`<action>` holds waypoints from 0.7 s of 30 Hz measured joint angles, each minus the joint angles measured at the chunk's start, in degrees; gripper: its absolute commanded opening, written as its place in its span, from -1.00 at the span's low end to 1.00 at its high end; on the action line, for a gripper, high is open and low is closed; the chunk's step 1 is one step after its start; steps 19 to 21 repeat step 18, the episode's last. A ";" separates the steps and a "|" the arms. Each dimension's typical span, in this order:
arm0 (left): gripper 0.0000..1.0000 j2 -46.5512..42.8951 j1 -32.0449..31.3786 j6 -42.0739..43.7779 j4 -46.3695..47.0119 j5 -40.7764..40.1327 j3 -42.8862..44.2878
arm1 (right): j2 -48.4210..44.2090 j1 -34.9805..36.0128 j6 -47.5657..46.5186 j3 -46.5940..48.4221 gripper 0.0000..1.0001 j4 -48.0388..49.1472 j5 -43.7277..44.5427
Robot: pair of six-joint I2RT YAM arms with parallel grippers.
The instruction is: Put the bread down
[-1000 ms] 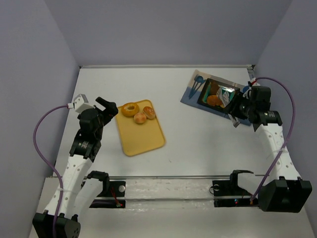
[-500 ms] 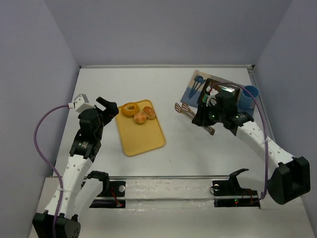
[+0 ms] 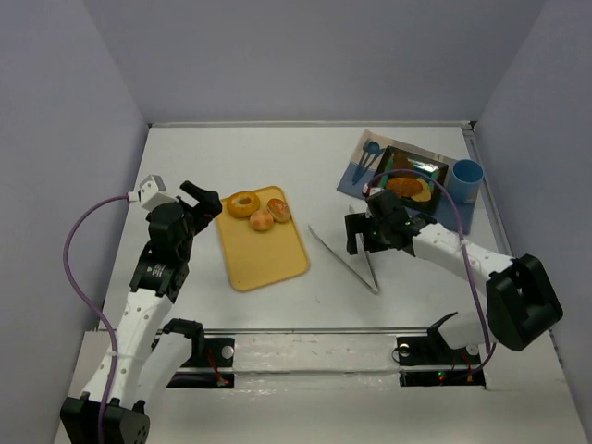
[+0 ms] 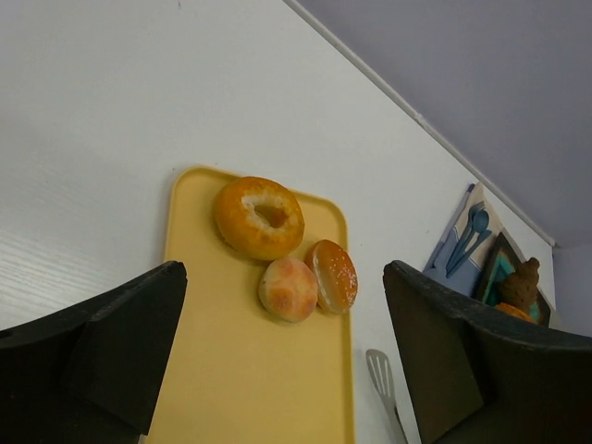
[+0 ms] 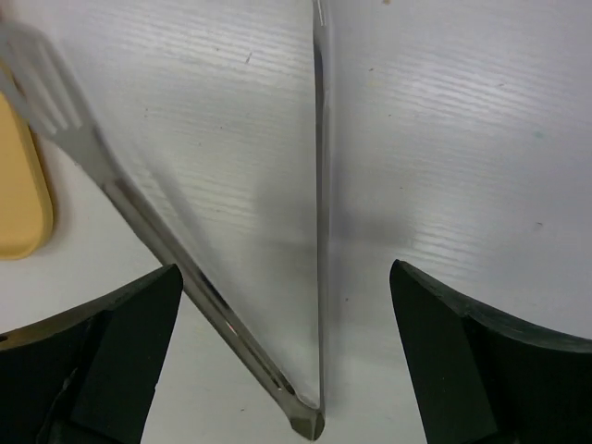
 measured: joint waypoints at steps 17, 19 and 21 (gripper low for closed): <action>0.98 -1.36 -0.02 -1.09 -3.72 -5.95 0.04 | -27.52 -0.02 10.88 0.76 1.00 -2.01 24.52; 0.98 -1.36 -0.02 -1.14 -3.87 -6.36 0.04 | -28.44 -0.02 11.19 -0.28 1.00 -2.08 25.62; 0.98 -1.36 -0.02 -1.14 -3.87 -6.36 0.04 | -28.44 -0.02 11.19 -0.28 1.00 -2.08 25.62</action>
